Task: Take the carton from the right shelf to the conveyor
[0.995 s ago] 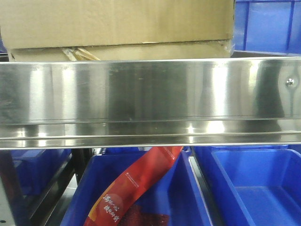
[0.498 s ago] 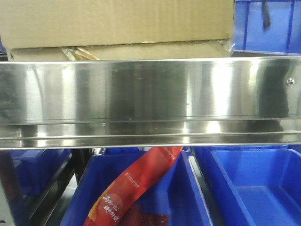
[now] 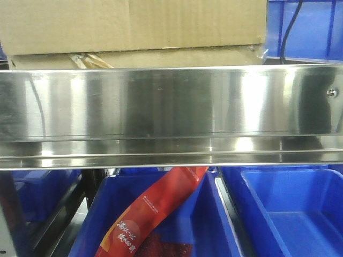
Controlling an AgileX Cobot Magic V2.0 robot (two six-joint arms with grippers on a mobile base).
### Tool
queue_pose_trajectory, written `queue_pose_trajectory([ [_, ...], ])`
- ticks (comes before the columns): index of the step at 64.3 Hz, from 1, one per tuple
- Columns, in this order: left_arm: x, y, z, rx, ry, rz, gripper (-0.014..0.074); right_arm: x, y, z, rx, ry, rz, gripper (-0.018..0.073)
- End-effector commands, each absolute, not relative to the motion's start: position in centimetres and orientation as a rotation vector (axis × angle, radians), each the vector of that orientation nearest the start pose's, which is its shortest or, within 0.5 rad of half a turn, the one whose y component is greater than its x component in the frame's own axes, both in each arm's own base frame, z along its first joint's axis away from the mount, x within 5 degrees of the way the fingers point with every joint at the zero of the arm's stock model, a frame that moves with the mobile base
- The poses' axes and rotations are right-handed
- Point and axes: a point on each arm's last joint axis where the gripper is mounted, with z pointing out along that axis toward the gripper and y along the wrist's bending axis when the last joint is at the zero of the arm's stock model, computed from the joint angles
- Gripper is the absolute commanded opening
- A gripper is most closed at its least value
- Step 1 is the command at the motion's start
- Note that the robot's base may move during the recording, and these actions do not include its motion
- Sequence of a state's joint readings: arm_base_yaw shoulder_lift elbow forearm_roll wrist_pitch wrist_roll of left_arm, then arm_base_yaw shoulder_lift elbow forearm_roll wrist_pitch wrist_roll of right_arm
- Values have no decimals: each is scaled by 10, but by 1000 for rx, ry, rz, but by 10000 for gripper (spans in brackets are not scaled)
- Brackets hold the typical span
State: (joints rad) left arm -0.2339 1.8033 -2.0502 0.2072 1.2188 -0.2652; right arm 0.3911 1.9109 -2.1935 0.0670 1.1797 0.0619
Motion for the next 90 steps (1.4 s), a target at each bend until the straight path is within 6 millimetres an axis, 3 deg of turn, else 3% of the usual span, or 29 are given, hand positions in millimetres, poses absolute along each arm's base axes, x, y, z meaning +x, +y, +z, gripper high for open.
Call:
queue_pose_trajectory([
  [1, 382, -73, 427, -49, 2410, 28, 440, 387, 162, 428, -381, 2325, 286, 321],
  [7, 383, -71, 427, -55, 2413, 25, 270, 386, 162, 428, -382, 2332, 285, 62],
  [11, 383, -71, 426, -61, 2419, 15, 99, 386, 162, 427, -384, 2344, 282, -88],
  [14, 382, -70, 426, -64, 2423, 16, -50, 385, 162, 427, -385, 2348, 281, -69],
  [19, 382, -70, 426, -64, 2423, 19, 15, 385, 162, 426, -387, 2354, 280, -60],
  [26, 380, -69, 433, -66, 2401, 12, -3, 379, 159, 435, -385, 2341, 283, -67],
  [32, 372, -68, 452, -68, 2344, -7, -6, 369, 155, 448, -381, 2308, 290, -67],
  [39, 353, -68, 485, -67, 2241, -42, -6, 348, 148, 472, -378, 2256, 301, -67],
  [47, 316, -69, 523, -43, 2123, -90, -8, 319, 137, 501, -374, 2187, 316, -67],
  [56, 280, -75, 544, 5, 2059, -109, -17, 290, 125, 527, -367, 2110, 328, -67],
  [68, 255, -82, 532, 73, 2111, -120, -17, 262, 114, 532, -377, 2107, 325, -67],
  [90, 225, -77, 500, 85, 2231, -173, -17, 204, 111, 487, -467, 2217, 355, -67],
])
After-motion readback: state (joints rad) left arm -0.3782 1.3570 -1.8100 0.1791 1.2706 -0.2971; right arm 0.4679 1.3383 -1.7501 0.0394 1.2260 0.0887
